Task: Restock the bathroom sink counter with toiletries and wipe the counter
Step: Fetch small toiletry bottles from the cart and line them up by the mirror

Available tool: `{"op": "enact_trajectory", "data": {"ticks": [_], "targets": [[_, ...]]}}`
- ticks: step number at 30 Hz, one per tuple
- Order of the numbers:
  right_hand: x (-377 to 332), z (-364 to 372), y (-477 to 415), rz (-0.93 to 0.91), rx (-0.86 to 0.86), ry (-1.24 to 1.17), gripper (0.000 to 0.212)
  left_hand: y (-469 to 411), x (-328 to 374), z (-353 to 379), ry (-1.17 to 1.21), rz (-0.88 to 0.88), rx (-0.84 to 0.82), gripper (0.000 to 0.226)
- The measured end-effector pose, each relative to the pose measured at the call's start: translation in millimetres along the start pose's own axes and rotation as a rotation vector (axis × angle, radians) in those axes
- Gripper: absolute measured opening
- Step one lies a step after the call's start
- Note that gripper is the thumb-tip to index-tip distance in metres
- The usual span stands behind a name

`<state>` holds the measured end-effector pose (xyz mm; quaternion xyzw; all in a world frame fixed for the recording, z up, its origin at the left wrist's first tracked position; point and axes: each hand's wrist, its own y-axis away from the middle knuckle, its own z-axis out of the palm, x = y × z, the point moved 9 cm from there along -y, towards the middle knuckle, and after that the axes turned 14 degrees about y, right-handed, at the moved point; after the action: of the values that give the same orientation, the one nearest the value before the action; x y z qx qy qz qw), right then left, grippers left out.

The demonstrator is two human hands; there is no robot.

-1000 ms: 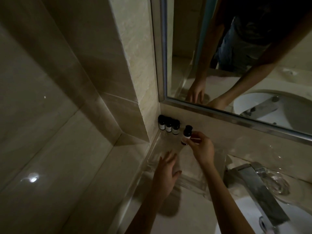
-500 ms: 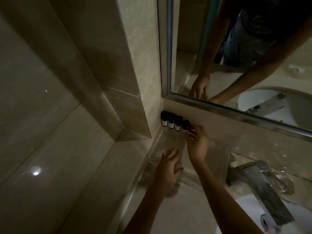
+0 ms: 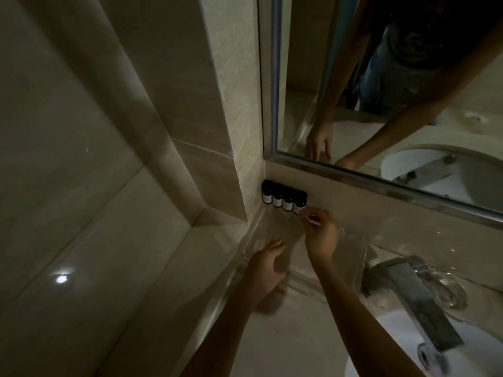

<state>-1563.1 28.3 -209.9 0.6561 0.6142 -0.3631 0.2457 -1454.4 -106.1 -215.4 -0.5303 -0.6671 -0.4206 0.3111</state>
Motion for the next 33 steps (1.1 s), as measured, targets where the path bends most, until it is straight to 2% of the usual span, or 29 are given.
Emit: {"op": "enact_trajectory", "data": {"ticks": [2, 5, 7, 11, 13, 19, 24, 28, 33], "targets": [[5.7, -2.9, 6.6, 0.080, -0.053, -0.076, 0.013, 9.3, -2.7, -10.3, 0.035, -0.013, 0.047, 0.066], [5.7, -11.4, 23.4, 0.162, -0.157, -0.243, 0.013, 31.4, -8.4, -27.2, 0.144, -0.034, 0.206, 0.050], [0.8, -19.3, 44.3, 0.159, -0.252, -0.325, 0.016, 52.2, -16.1, -36.1, 0.295, -0.092, 0.294, 0.041], [-14.3, -39.0, 97.8, 0.135, -0.420, -0.432, 0.020, 99.7, -20.2, -52.4, 0.476, -0.111, 0.353, 0.046], [-27.1, -47.4, 127.1, 0.147, -0.495, -0.488, 0.015, 132.0, -20.1, -62.5, 0.560, -0.121, 0.405, 0.027], [-87.2, -59.2, 233.5, 0.082, -0.728, -0.625, 0.016, 264.8, -16.1, -83.3, 0.730, -0.091, 0.573, 0.026], [-139.8, -65.9, 349.5, -0.123, -1.015, -0.480, 0.020, 416.8, -37.0, -73.0, 0.822, -0.181, 0.793, 0.022], [-161.9, -62.7, 471.2, -0.241, -1.324, -0.399, 0.019, 572.8, -62.0, -54.6, 0.878, -0.247, 1.125, 0.018], [-172.9, -85.4, 650.7, -0.434, -1.680, -0.326, 0.023, 774.0, -62.8, 0.8, 0.786, -0.272, 1.611, 0.021]]}}
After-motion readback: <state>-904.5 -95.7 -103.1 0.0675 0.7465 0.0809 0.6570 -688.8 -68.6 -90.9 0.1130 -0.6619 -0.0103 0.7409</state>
